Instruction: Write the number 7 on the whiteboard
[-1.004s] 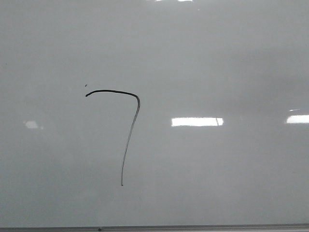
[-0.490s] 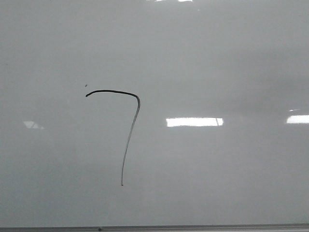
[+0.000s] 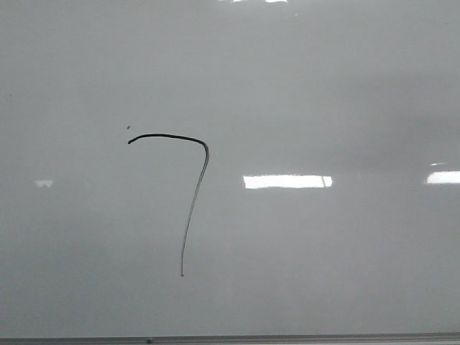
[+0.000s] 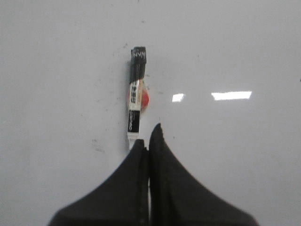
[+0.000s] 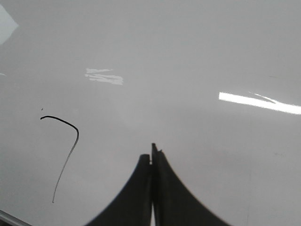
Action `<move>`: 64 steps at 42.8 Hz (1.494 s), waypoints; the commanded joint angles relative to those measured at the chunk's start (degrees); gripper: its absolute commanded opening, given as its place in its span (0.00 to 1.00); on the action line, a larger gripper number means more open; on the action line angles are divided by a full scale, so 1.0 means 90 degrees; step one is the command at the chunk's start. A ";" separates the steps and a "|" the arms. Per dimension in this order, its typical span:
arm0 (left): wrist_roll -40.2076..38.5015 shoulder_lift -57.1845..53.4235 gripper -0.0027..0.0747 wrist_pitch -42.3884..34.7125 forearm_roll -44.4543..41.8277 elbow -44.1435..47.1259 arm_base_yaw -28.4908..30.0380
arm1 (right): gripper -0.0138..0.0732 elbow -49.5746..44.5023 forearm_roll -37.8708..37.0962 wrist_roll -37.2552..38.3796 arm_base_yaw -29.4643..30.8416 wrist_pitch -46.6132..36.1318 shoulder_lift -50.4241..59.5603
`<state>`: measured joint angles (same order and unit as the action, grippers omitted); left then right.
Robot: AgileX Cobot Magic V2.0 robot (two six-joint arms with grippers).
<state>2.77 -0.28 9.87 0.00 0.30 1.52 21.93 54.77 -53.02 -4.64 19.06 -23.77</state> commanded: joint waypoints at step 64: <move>-0.0052 -0.0086 0.01 -0.0928 0.0093 0.0031 0.0006 | 0.08 -0.1157 -0.3641 0.3688 0.0386 -0.1338 0.1143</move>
<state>2.77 -0.28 6.58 0.30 0.30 1.52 12.32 29.83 -30.86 -2.99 11.75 -15.00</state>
